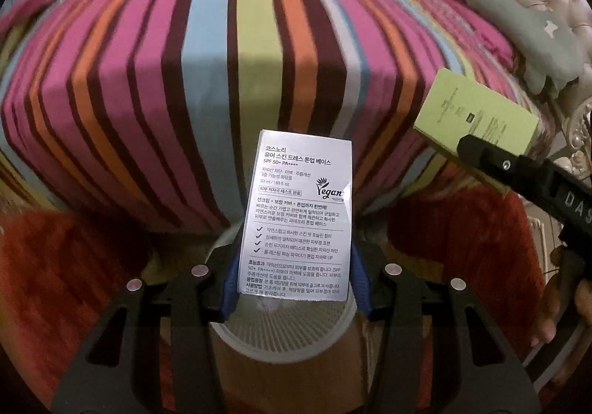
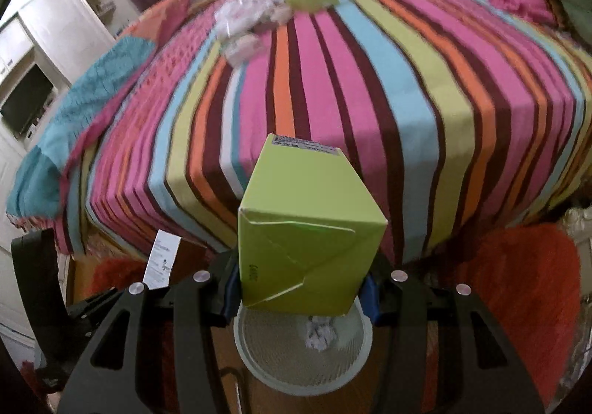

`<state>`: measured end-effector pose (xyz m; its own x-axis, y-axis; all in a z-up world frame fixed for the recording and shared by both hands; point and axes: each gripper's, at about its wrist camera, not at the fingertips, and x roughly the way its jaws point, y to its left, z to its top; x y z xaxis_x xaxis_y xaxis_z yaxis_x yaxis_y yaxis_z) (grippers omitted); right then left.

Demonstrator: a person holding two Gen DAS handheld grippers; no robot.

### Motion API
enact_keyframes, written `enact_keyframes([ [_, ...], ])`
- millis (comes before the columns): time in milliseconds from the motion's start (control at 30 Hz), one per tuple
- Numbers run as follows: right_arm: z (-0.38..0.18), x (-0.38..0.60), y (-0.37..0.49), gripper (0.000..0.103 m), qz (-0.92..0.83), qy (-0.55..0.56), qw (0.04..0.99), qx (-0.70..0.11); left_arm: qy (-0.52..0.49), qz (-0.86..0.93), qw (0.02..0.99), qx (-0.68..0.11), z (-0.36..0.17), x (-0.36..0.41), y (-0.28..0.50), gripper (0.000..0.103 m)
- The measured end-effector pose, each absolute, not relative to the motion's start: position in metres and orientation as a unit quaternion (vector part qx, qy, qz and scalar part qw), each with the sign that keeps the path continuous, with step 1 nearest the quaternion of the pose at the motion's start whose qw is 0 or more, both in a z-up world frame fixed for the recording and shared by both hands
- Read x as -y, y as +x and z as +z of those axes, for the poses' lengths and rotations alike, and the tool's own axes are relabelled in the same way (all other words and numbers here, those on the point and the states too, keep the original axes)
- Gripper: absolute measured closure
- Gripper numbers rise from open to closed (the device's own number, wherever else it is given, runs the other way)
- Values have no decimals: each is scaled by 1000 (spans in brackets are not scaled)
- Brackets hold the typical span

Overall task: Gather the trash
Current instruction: 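Carry the green box and white Vegan box over the wastebasket with both tools, then open both tools to drop the boxes into the wastebasket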

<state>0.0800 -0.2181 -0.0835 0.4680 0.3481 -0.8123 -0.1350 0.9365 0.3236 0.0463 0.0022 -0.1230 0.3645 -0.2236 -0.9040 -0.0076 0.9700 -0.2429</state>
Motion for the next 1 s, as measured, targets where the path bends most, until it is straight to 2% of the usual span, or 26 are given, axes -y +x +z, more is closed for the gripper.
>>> enact_keyframes([
  [467,-156,190,83,55,145,72,765,-624,-170,-67,711,-679,-199,-9,47,55],
  [1000,-216,185,94,55,125,112,675,-718,-167,-43,649,-741,-243,-1,56,55],
])
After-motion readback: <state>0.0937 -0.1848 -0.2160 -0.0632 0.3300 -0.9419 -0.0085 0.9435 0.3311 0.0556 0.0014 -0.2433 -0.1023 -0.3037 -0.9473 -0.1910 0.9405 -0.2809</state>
